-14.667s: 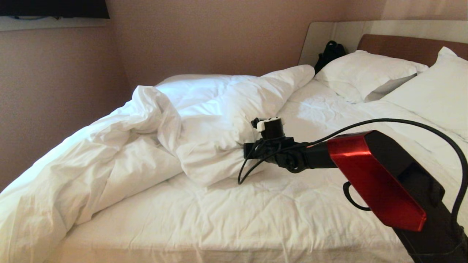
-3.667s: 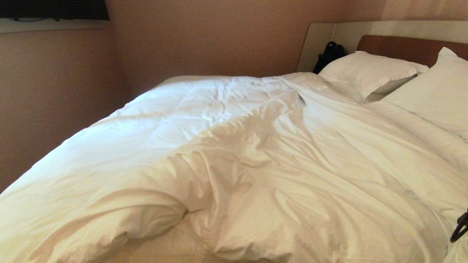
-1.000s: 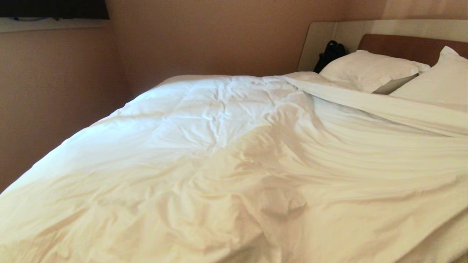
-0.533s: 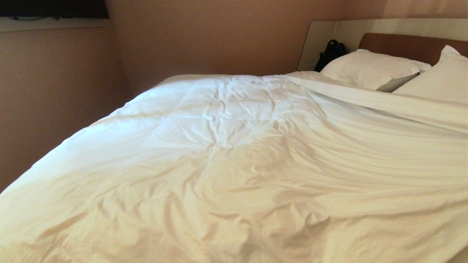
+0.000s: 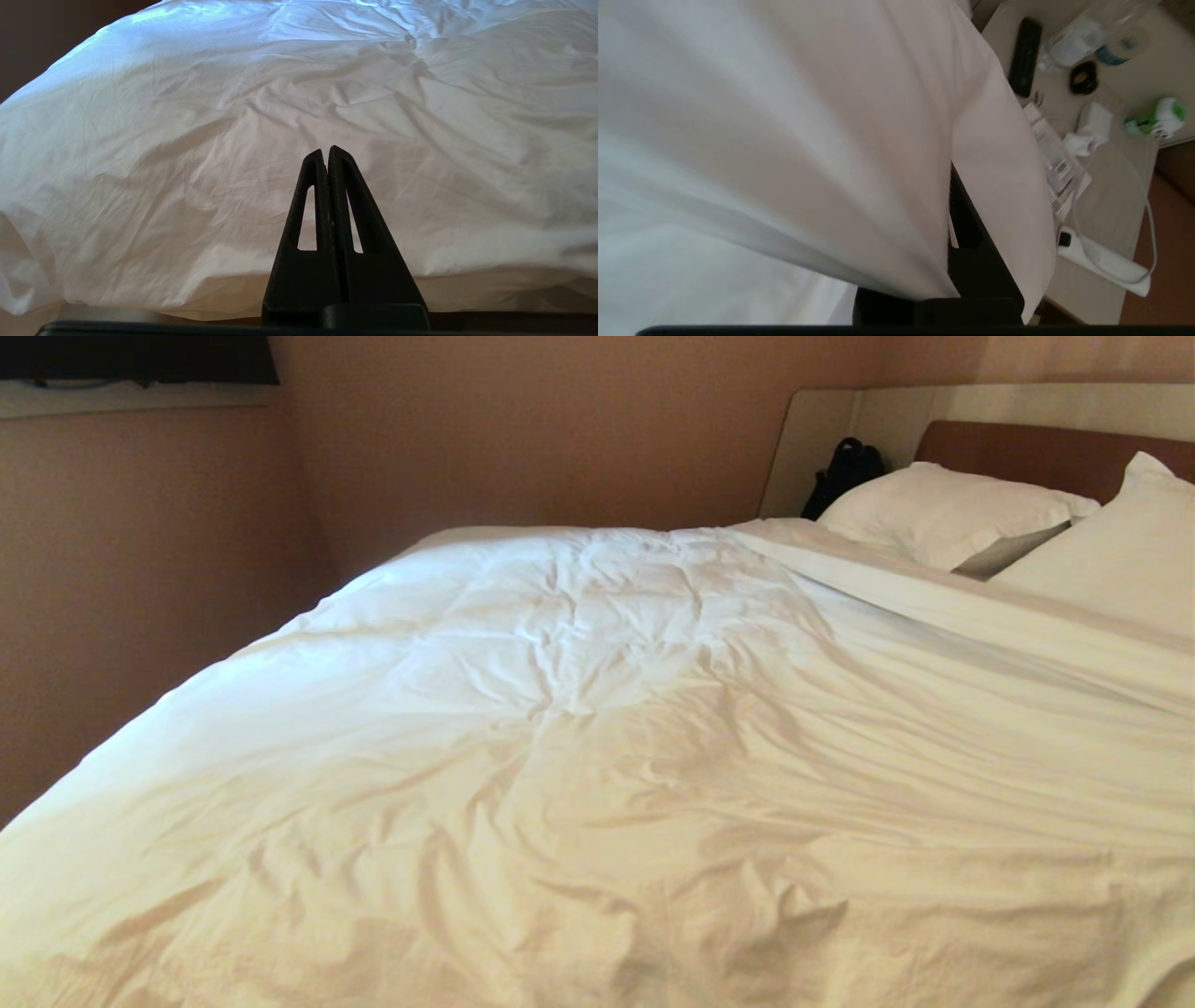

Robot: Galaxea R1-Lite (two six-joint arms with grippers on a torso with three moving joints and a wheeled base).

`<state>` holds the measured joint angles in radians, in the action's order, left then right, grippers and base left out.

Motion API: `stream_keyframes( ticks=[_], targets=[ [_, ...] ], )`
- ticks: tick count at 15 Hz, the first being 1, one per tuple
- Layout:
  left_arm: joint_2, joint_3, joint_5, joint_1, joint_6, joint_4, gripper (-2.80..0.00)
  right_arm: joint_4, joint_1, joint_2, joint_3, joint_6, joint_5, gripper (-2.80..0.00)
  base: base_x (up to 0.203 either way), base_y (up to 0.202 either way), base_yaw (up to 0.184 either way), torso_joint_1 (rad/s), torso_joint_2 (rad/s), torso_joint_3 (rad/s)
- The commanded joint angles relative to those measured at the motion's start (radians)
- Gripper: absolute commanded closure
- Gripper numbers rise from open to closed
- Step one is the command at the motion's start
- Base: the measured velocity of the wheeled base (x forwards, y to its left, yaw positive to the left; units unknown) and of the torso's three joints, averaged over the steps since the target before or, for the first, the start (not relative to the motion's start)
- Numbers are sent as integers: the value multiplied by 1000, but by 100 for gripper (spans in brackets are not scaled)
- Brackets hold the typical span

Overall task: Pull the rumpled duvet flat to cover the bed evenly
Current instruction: Flatten the corners of the folded blanket

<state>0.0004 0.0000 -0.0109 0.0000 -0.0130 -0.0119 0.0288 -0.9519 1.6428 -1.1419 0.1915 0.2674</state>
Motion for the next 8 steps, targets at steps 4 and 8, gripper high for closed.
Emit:
stream_keyframes(
  ticks=[4, 8],
  targets=[
    [1, 0, 0, 0, -1, 0, 0, 2, 12, 9, 44, 8, -42, -280, 0, 0, 0, 0, 0, 0],
    [0, 0, 0, 0, -1, 0, 0, 3, 13, 8, 60, 36, -60, -280, 0, 0, 0, 0, 0, 0]
  ],
)
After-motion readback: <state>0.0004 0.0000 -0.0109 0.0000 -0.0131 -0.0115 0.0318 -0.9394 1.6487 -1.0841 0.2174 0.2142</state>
